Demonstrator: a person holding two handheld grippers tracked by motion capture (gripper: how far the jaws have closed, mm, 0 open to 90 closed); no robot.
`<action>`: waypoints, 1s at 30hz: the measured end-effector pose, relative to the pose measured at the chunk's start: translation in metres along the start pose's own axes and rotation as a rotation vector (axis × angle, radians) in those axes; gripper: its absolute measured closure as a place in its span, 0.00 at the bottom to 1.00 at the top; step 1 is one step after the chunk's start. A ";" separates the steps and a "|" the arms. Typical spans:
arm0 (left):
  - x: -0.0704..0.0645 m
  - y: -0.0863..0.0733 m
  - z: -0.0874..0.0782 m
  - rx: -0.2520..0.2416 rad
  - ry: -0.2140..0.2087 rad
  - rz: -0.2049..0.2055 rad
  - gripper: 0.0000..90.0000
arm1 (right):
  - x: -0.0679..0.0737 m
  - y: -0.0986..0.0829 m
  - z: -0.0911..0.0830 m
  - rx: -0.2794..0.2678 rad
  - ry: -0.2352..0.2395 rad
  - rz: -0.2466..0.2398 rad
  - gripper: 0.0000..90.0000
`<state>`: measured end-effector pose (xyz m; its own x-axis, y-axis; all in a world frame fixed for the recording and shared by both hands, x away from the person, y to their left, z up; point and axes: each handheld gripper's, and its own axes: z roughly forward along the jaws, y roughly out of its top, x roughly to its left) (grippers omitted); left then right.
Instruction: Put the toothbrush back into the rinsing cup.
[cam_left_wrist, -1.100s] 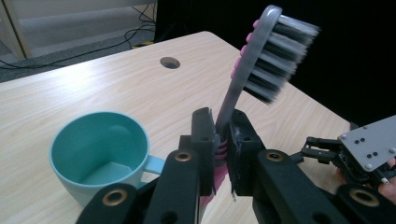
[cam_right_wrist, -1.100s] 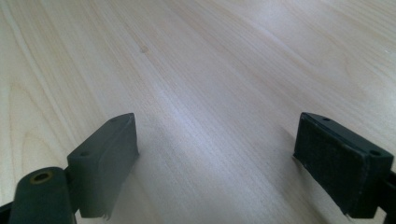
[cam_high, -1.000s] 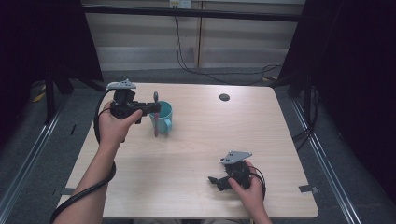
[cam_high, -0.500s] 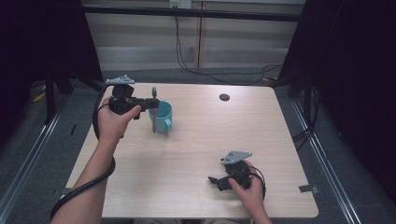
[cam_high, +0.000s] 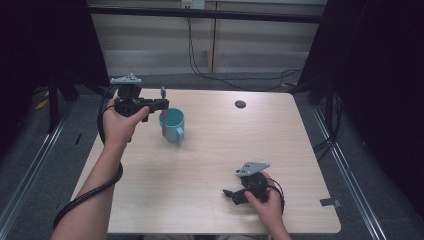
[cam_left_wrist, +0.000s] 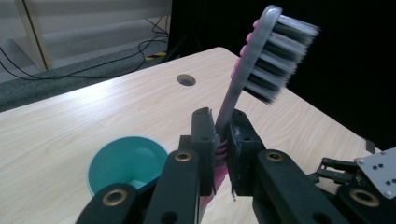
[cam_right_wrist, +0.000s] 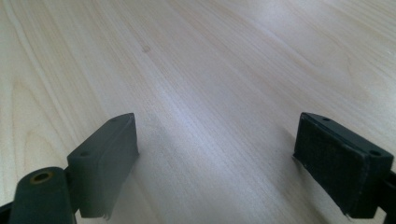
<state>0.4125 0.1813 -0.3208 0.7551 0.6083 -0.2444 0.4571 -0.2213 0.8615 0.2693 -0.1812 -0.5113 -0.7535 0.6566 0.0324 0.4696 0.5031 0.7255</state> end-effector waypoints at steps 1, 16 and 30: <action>0.000 0.000 0.000 0.000 0.000 0.000 0.92 | 0.000 0.000 0.000 0.000 0.000 -0.001 0.14; 0.007 0.010 0.008 -0.018 0.002 0.006 0.92 | 0.000 0.000 0.000 0.000 0.002 -0.003 0.14; 0.016 0.021 0.020 -0.034 0.005 0.011 0.92 | 0.000 0.000 0.000 -0.002 0.009 -0.011 0.14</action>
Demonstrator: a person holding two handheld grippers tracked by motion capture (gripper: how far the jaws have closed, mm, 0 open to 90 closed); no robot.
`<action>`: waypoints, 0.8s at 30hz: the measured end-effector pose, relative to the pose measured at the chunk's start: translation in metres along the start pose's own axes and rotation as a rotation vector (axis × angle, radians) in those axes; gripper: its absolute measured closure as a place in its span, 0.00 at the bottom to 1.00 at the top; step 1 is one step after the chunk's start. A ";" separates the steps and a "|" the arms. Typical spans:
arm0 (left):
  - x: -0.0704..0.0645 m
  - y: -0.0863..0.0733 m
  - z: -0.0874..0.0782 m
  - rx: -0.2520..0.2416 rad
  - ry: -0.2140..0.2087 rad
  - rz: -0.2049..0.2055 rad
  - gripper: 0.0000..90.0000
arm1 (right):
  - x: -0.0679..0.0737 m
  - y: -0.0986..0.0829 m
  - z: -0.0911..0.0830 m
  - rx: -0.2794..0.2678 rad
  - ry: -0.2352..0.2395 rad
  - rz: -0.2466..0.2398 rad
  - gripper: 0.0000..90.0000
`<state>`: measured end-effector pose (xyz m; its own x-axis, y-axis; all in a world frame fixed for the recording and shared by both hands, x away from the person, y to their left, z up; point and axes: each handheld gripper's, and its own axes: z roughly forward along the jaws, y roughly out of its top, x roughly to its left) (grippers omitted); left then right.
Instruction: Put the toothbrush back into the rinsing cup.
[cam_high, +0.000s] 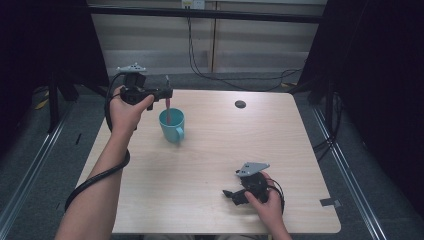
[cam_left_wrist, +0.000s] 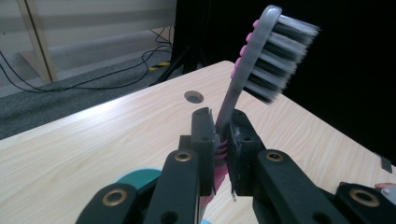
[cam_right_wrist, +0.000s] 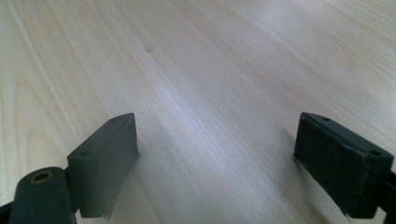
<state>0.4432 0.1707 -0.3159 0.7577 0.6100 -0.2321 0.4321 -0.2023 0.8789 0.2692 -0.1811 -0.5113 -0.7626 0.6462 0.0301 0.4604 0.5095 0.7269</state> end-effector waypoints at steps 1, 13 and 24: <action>0.002 0.001 0.002 0.002 -0.001 0.003 0.92 | 0.000 0.000 0.000 0.000 0.000 0.000 0.14; 0.014 0.000 0.021 -0.005 0.010 -0.010 0.92 | 0.000 0.000 0.000 0.000 0.000 -0.002 0.14; 0.021 -0.002 0.034 -0.010 0.033 -0.006 0.92 | 0.000 0.000 0.000 0.001 0.003 -0.002 0.14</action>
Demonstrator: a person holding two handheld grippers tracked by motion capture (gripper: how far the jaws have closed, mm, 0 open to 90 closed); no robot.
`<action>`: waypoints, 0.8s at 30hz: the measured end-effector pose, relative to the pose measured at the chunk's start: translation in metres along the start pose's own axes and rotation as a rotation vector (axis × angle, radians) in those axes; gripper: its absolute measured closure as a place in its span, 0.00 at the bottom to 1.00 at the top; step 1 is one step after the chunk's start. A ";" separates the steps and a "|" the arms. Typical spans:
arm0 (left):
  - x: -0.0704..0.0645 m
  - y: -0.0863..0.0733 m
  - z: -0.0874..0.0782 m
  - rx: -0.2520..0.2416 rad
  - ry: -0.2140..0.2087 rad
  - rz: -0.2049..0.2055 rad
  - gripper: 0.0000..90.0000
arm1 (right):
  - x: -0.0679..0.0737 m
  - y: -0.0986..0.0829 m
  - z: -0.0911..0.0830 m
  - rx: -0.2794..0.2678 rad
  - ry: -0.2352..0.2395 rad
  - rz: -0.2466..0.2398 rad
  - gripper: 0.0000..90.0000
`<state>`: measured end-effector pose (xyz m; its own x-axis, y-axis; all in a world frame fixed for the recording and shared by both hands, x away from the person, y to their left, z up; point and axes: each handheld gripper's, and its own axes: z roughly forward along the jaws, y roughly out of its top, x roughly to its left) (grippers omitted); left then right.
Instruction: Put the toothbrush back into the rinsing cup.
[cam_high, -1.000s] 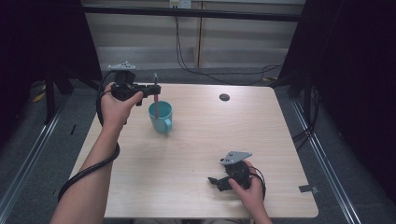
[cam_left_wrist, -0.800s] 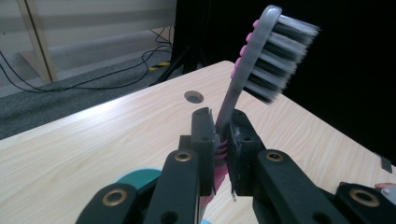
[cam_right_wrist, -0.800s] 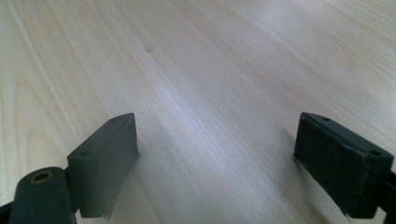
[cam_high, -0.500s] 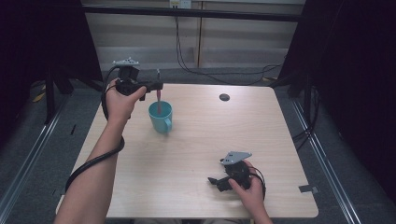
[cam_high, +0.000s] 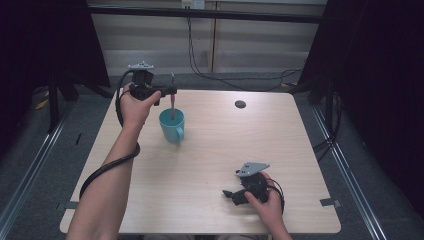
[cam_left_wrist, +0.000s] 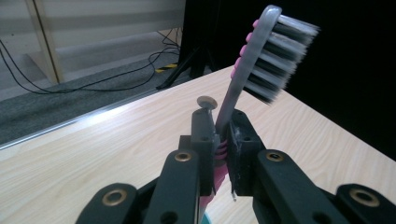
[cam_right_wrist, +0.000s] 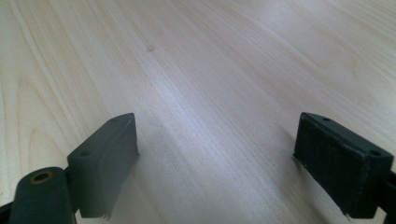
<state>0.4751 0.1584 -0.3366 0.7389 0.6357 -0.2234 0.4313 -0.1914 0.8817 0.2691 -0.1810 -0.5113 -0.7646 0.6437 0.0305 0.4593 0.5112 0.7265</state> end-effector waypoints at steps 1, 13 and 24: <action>0.002 -0.004 0.001 -0.003 0.003 -0.002 0.92 | 0.000 0.000 0.000 0.000 0.001 0.000 0.14; 0.000 -0.031 0.009 0.028 0.031 -0.003 0.92 | 0.000 0.000 0.000 0.000 0.002 0.001 0.14; -0.005 -0.051 0.016 0.063 0.040 0.002 0.92 | 0.001 0.000 0.000 0.004 0.004 0.000 0.14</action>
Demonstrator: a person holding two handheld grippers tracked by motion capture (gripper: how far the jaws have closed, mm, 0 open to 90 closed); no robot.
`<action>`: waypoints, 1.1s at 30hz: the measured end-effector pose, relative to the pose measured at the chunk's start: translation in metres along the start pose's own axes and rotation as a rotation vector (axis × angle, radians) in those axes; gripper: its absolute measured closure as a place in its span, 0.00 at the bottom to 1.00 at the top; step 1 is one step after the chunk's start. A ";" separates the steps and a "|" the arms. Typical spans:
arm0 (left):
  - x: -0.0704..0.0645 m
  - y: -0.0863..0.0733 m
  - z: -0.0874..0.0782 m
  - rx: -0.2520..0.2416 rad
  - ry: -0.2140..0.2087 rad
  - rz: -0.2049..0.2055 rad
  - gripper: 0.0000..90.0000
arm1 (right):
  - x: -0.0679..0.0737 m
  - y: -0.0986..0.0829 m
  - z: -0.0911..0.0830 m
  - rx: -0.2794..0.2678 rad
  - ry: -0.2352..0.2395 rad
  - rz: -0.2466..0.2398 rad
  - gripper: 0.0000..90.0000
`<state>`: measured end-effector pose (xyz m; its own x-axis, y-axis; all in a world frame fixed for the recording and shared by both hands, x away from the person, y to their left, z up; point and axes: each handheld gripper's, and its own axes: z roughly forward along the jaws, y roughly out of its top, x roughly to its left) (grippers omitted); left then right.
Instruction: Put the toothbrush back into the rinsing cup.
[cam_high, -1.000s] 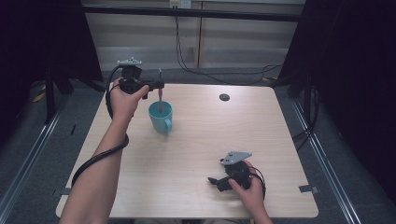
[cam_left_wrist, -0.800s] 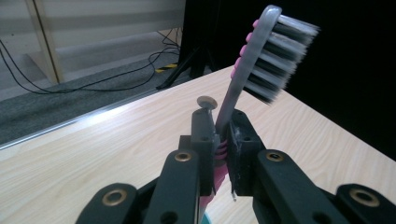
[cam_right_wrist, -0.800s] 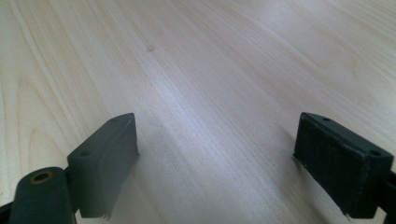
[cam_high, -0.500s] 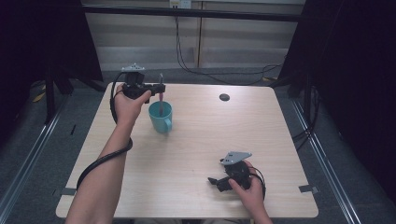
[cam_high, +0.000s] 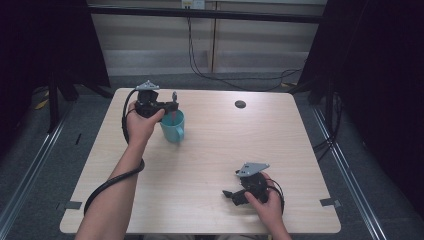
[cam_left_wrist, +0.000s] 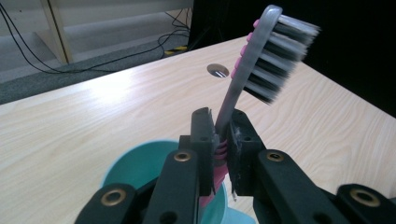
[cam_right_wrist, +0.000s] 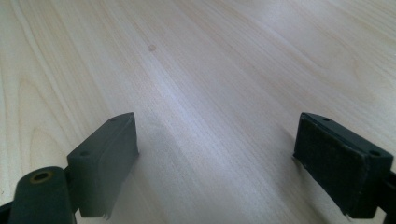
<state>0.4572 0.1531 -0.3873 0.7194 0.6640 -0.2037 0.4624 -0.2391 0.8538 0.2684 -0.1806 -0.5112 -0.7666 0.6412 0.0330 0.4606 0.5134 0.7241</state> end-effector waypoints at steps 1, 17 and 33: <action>-0.001 -0.002 0.001 0.007 0.005 0.002 0.92 | 0.000 0.000 0.000 0.001 0.001 -0.001 0.14; -0.004 -0.012 0.005 0.034 0.009 0.016 0.88 | 0.000 0.000 0.000 0.001 0.001 0.000 0.14; -0.009 -0.017 0.000 0.046 0.042 0.056 0.48 | 0.000 0.000 0.000 0.001 0.001 -0.002 0.14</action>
<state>0.4431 0.1515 -0.4002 0.7228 0.6777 -0.1351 0.4459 -0.3080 0.8404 0.2684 -0.1807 -0.5112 -0.7679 0.6398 0.0318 0.4593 0.5154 0.7235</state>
